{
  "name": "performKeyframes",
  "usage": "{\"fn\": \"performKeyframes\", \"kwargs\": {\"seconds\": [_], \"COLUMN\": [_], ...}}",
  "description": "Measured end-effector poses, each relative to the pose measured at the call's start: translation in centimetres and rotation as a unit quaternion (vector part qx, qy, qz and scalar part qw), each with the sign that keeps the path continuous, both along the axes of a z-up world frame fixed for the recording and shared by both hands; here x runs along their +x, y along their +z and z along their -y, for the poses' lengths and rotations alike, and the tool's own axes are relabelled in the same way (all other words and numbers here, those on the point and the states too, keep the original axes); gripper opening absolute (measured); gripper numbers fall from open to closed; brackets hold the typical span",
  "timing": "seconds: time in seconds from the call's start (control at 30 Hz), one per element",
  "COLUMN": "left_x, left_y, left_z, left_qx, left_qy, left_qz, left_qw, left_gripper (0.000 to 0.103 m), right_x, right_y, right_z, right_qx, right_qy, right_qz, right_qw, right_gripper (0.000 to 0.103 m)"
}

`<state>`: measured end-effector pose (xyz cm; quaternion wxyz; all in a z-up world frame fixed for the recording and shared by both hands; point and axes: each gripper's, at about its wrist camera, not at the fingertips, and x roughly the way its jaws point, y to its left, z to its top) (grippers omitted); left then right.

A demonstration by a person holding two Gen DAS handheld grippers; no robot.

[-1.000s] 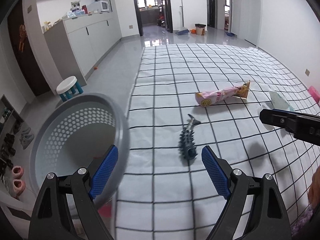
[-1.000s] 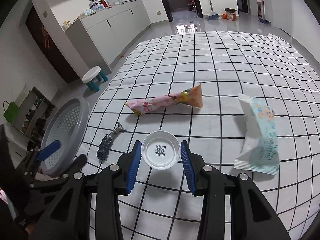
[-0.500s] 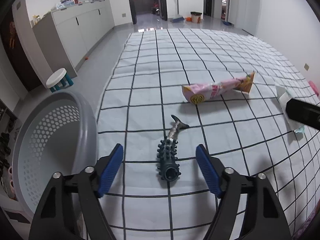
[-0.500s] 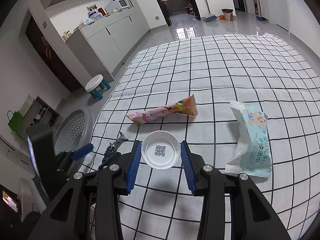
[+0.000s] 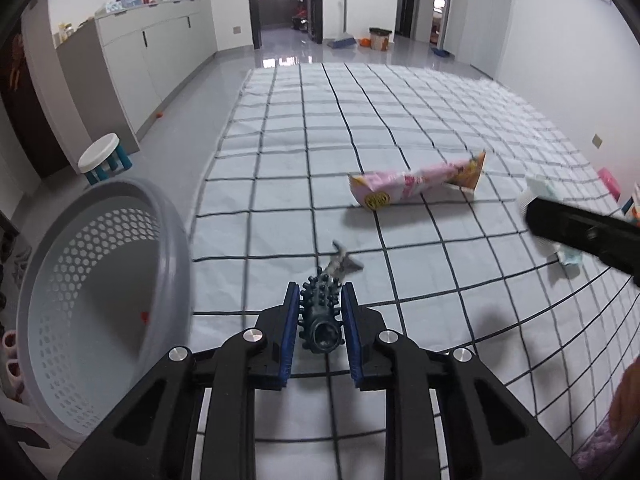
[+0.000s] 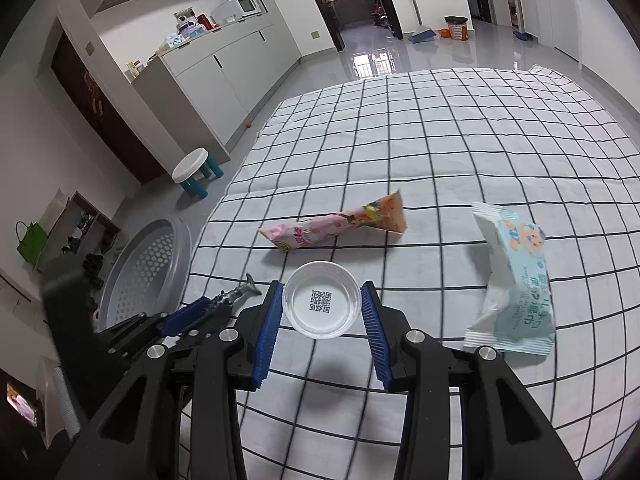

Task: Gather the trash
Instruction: 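Carry the white cup and grey fish over the grey basket with both tools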

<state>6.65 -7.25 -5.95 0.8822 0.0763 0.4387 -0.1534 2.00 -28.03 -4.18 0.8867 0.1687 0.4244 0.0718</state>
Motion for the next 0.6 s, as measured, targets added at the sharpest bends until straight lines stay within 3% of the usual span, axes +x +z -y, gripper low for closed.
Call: {"fn": "performKeyframes", "kwargs": {"seconds": [0.27, 0.6], "left_x": [-0.4, -1.1], "left_y": [3.0, 6.6], "left_z": [-4.2, -10.0], "left_qx": [-0.026, -0.030], "left_qy": [0.030, 0.064], "left_qz": [0.019, 0.055], "left_qw": [0.9990, 0.9960], "left_gripper": [0.021, 0.020], "right_x": [0.9, 2.4], "right_y": [0.6, 1.2], "right_z": [-3.2, -8.6], "right_qx": [0.003, 0.017], "right_qy": [0.017, 0.051], "right_qz": [0.010, 0.019], "right_qw": [1.000, 0.998], "right_gripper": [0.039, 0.039]}}
